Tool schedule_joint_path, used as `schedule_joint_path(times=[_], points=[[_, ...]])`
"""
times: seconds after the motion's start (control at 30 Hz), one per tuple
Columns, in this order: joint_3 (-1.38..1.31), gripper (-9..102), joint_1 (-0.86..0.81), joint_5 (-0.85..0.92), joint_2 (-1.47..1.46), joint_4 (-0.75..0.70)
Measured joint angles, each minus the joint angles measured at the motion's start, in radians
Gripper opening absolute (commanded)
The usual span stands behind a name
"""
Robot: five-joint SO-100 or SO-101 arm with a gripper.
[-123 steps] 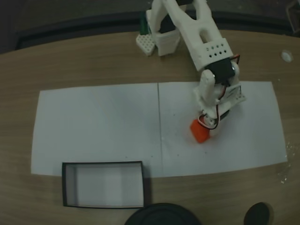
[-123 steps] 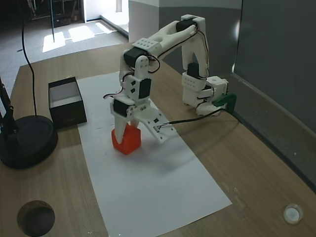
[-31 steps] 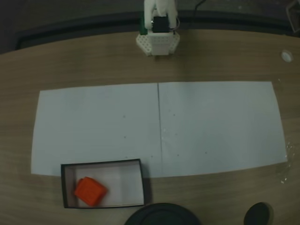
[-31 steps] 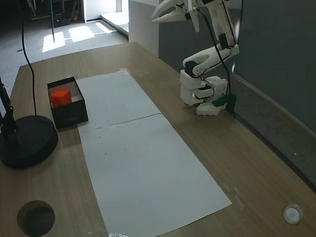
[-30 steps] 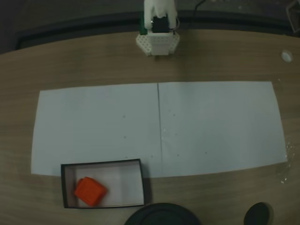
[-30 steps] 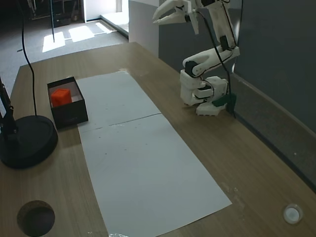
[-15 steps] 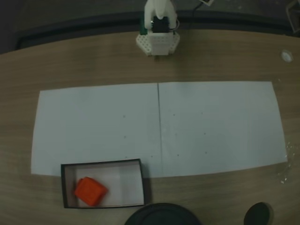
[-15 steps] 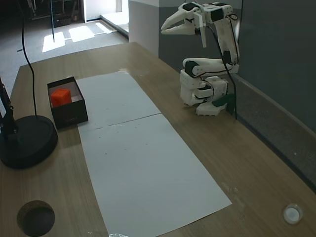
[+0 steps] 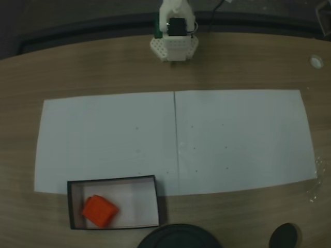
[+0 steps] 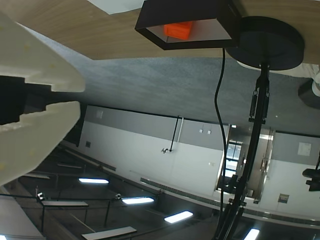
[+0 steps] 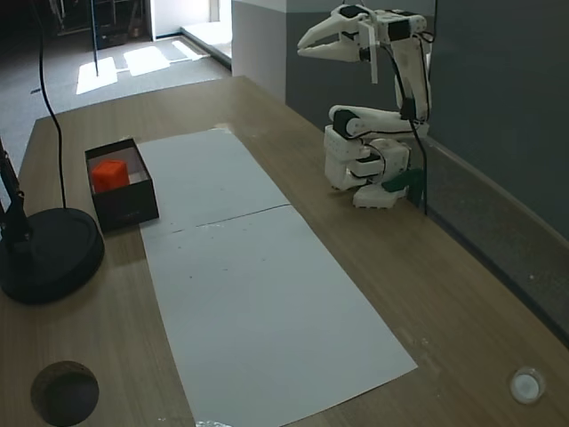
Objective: Grab a orange square and put it in the box.
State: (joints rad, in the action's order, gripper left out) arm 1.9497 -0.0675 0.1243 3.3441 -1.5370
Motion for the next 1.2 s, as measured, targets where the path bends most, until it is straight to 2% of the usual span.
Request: schedule_joint_path(times=[0.5, 0.67, 0.83, 1.2], points=[[0.061, 0, -0.006, 0.000, 0.110, 0.000], [0.212, 0, -0.006, 0.000, 0.110, 0.012], [0.477, 0, 0.000, 0.000, 0.110, 0.097], [0.761, 0, 0.058, 0.000, 0.110, 0.161]])
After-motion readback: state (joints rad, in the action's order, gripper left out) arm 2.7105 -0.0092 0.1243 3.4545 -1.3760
